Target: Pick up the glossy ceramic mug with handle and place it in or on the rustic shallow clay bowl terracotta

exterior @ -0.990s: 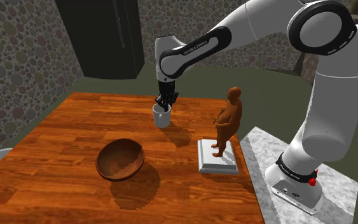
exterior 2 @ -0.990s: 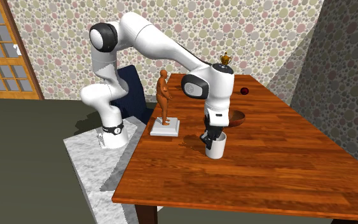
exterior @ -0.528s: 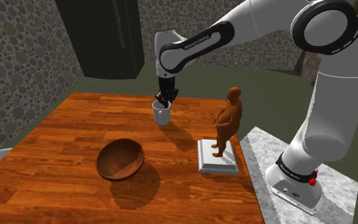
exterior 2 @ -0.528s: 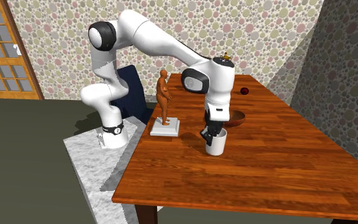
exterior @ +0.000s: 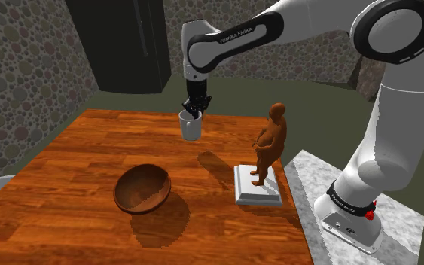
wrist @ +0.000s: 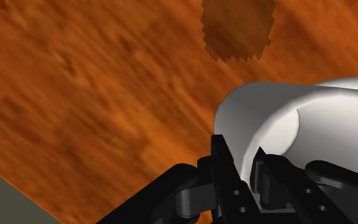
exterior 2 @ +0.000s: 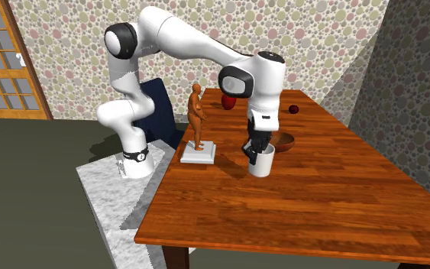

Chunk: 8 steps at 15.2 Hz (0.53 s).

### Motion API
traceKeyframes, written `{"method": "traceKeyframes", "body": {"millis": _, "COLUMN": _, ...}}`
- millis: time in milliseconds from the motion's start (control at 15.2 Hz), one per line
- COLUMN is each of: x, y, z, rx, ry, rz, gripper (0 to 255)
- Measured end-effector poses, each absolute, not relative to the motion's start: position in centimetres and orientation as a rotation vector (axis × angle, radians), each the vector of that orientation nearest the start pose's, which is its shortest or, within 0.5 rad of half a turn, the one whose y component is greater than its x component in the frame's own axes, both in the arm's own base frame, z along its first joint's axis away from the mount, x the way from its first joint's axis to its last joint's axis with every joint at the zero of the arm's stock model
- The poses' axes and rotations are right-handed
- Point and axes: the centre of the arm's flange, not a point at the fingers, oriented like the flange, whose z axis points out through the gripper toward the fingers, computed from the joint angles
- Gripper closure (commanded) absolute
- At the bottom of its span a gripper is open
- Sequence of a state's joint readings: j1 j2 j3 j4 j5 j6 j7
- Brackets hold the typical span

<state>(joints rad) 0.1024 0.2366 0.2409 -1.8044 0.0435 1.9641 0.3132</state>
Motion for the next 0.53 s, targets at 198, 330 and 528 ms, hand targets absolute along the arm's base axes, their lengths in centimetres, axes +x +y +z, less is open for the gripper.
{"method": "traceKeyframes", "body": {"millis": 198, "x": 57.9, "y": 20.1, "z": 42.7, "rx": -3.070, "ry": -0.011, "rz": 0.150, "gripper": 255}}
{"method": "traceKeyframes", "body": {"millis": 330, "x": 57.7, "y": 20.1, "z": 43.6, "rx": -3.070, "ry": -0.011, "rz": 0.150, "gripper": 255}}
{"method": "traceKeyframes", "body": {"millis": 528, "x": 57.7, "y": 20.0, "z": 45.3, "rx": -3.070, "ry": -0.011, "rz": 0.150, "gripper": 255}}
